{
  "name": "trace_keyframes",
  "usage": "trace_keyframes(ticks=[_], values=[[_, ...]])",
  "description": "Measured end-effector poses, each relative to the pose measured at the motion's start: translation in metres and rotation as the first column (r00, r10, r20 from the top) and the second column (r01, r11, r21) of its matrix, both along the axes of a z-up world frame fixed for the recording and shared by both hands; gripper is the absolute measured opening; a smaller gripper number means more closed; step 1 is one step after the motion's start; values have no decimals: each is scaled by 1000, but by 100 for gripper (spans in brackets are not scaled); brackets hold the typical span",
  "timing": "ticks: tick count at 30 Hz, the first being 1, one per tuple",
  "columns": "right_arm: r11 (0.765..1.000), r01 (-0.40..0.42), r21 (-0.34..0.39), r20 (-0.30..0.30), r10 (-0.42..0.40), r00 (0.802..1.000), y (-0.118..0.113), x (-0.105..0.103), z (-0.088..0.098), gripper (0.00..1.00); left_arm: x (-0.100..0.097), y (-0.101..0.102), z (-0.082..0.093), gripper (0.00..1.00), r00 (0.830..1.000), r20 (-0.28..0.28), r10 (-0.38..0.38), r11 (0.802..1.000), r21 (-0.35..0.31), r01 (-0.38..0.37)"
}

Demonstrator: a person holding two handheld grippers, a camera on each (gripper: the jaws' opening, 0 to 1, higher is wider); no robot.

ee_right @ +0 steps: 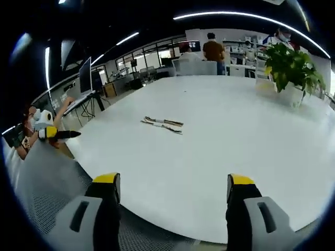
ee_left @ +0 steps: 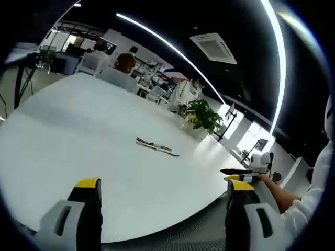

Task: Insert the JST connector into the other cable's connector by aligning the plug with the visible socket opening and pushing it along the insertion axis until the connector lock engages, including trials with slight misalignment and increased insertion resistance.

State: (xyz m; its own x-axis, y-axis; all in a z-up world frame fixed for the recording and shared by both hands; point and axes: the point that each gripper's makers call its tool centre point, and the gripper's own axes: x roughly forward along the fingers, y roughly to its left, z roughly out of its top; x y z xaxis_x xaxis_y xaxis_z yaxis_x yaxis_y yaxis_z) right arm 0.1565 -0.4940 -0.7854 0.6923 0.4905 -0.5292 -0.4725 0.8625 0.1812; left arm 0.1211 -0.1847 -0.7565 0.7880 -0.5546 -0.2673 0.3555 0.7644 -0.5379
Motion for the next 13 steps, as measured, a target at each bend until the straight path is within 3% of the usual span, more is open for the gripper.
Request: trace_keyframes(ticks=[13], values=[[1000, -1, 2, -14, 1, 1000, 1, -3, -1, 82, 1, -1, 1, 99, 1000, 8, 0, 1000, -14, 0]])
